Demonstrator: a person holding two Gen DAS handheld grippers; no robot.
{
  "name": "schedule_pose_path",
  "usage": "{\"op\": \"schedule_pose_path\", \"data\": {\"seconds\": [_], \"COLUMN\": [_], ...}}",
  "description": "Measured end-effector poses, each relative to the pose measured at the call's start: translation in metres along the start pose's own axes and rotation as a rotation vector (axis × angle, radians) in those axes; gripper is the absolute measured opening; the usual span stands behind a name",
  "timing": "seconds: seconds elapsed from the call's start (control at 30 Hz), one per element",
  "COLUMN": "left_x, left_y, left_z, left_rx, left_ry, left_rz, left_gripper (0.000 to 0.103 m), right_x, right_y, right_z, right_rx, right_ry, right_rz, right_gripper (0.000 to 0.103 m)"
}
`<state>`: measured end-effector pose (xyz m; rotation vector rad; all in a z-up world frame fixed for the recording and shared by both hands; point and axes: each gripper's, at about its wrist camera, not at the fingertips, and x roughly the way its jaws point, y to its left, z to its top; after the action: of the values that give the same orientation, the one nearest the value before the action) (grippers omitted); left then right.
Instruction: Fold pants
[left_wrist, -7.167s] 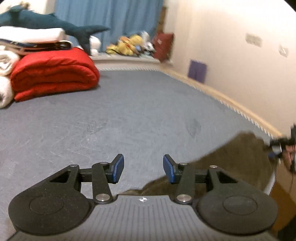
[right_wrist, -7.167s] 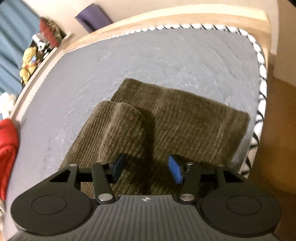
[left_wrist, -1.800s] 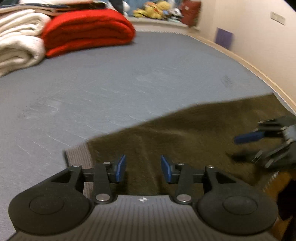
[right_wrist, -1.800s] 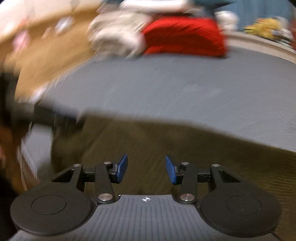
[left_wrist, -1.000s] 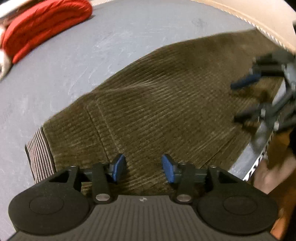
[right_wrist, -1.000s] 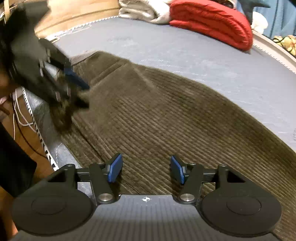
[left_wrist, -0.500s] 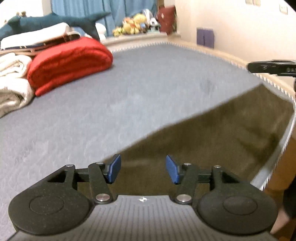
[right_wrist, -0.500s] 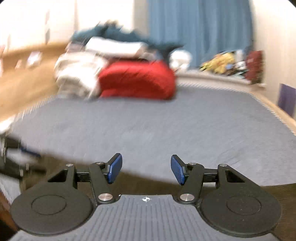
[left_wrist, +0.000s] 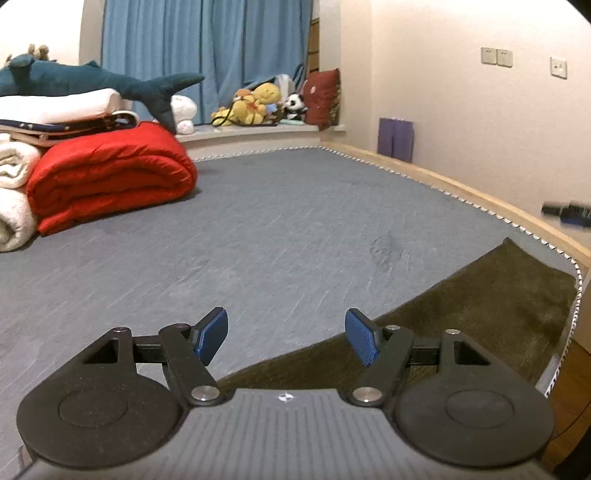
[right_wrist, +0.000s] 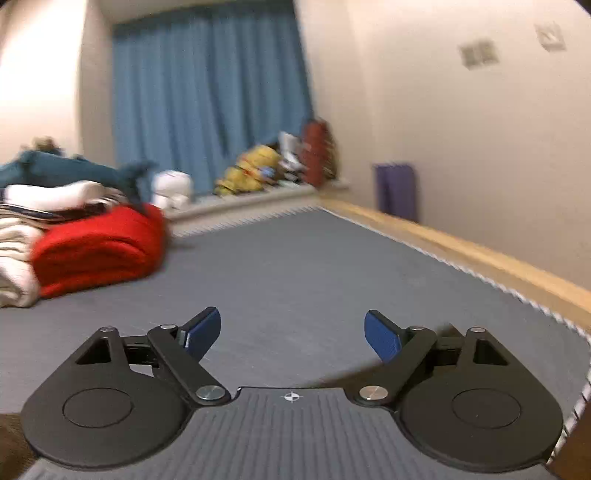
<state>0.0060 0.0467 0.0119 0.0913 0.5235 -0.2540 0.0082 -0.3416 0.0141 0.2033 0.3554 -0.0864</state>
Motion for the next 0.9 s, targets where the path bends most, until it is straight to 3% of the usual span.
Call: {"op": "schedule_pose_path", "data": {"seconds": [0.13, 0.27, 0.33, 0.53, 0.9], "left_x": [0.022, 0.04, 0.047, 0.061, 0.065], "left_y": [-0.002, 0.002, 0.006, 0.016, 0.009], "left_z": [-0.005, -0.01, -0.01, -0.008, -0.014], "left_rx": [-0.008, 0.003, -0.007, -0.071, -0.048], "left_ry": [0.042, 0.08, 0.092, 0.136, 0.148], "left_rz": [-0.015, -0.02, -0.016, -0.037, -0.072], "left_gripper": [0.075, 0.076, 0.087, 0.088, 0.088], "right_x": [0.021, 0.038, 0.048, 0.063, 0.077], "right_y": [-0.034, -0.042, -0.048, -0.073, -0.096], "right_z": [-0.017, -0.03, -0.03, -0.03, -0.043], "right_rx": [0.069, 0.02, 0.031, 0.108, 0.201], "right_ry": [0.085, 0.103, 0.111, 0.12, 0.226], "right_rz": [-0.057, -0.136, -0.164, -0.242, -0.309], "right_gripper": [0.086, 0.086, 0.086, 0.086, 0.086]}}
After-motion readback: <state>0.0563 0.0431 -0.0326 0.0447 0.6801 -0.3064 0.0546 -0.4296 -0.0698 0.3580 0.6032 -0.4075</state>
